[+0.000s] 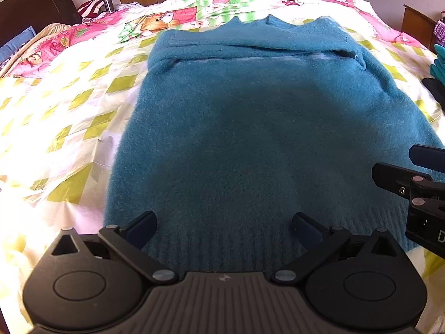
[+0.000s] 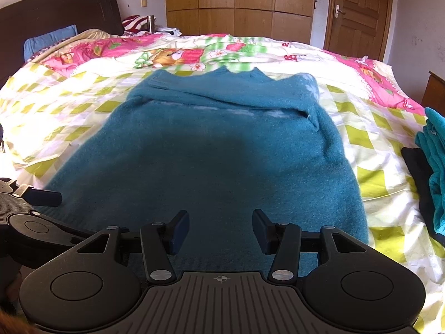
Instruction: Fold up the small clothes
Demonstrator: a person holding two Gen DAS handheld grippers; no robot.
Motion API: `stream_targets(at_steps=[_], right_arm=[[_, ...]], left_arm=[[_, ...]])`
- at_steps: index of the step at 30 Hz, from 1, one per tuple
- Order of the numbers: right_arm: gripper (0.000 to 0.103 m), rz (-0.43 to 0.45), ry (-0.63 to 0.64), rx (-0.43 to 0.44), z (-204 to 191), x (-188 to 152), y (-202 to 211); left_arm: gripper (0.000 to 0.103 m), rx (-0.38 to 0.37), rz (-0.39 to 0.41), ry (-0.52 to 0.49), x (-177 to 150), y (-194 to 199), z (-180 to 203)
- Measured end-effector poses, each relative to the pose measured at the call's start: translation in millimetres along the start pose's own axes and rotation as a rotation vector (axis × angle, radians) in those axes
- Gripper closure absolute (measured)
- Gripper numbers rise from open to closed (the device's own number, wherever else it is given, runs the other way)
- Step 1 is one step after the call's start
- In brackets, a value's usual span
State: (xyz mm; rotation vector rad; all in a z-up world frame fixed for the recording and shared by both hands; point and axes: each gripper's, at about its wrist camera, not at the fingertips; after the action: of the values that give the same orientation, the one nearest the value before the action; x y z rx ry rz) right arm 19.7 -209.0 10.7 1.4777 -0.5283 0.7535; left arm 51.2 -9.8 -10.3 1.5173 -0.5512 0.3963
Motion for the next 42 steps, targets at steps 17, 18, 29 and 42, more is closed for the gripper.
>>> stream_targets(at_steps=[17, 18, 29, 42], right_arm=[[0.055, -0.015, -0.008, -0.034, 0.9, -3.5, 2.4], [0.055, -0.016, -0.008, -0.035, 1.0, -3.7, 2.6], [0.055, -0.033, -0.027, -0.086, -0.4, -3.1, 4.1], [0.052, -0.073, -0.108, -0.216, 12.3, -10.3, 3.3]], left_arm=[[0.0, -0.005, 0.005, -0.025, -0.8, 2.5, 4.9], [0.0, -0.006, 0.006, -0.025, -1.0, 3.0, 5.1], [0.0, 0.0, 0.022, -0.027, -3.8, 10.1, 4.7], [0.0, 0.021, 0.03, -0.074, -9.3, 14.9, 17.3]])
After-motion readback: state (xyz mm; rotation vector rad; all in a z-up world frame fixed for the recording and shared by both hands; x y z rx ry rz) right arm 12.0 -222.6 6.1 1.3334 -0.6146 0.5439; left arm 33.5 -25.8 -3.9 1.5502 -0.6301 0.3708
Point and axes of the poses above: each gripper's, at about its wrist camera, not at the fingertips, and y roughly against the way its jaws point, z to its right, x to its top, and after that the axes turned 4 degrees about -x, right-handed
